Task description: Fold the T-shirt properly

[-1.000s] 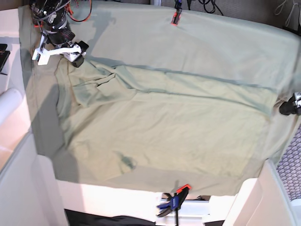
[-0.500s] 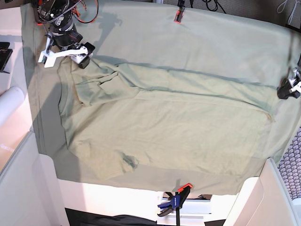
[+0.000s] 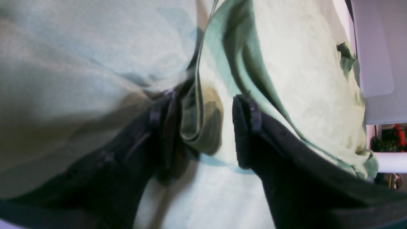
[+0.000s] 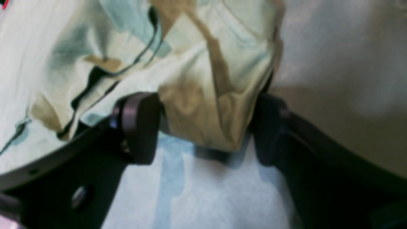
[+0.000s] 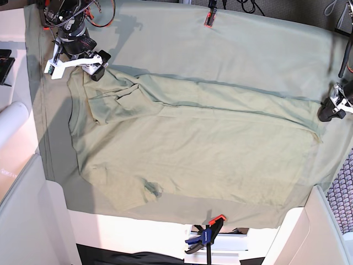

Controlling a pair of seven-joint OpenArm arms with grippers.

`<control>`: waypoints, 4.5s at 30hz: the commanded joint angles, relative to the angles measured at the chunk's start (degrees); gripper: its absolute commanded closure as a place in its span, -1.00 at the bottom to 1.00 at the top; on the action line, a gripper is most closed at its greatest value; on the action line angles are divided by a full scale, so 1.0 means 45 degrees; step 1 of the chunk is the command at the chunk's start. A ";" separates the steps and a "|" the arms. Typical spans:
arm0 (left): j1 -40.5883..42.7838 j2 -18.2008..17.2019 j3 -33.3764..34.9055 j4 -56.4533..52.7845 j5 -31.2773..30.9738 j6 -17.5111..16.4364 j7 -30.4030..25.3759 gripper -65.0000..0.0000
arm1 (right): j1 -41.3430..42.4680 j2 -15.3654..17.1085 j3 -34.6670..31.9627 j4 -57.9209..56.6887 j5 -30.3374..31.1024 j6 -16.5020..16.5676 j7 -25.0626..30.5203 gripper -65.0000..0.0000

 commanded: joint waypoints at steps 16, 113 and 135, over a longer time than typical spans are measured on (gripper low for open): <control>-0.0102 -0.0189 0.1190 0.0835 0.1428 -0.0017 0.0170 1.00 | 0.1059 0.0039 -0.0019 -0.0622 -0.0544 0.0899 0.0219 1.00; 0.6387 -0.3492 0.0627 0.7096 -0.2637 -0.0017 0.3303 1.00 | -0.5144 0.2579 0.0078 0.4041 -0.0078 0.0665 -0.1146 1.00; 0.6382 -0.4235 -0.0908 0.8563 -0.3648 -0.0017 0.3453 -0.12 | -0.1807 0.3079 0.1520 0.3759 0.0000 0.0092 0.0311 -0.24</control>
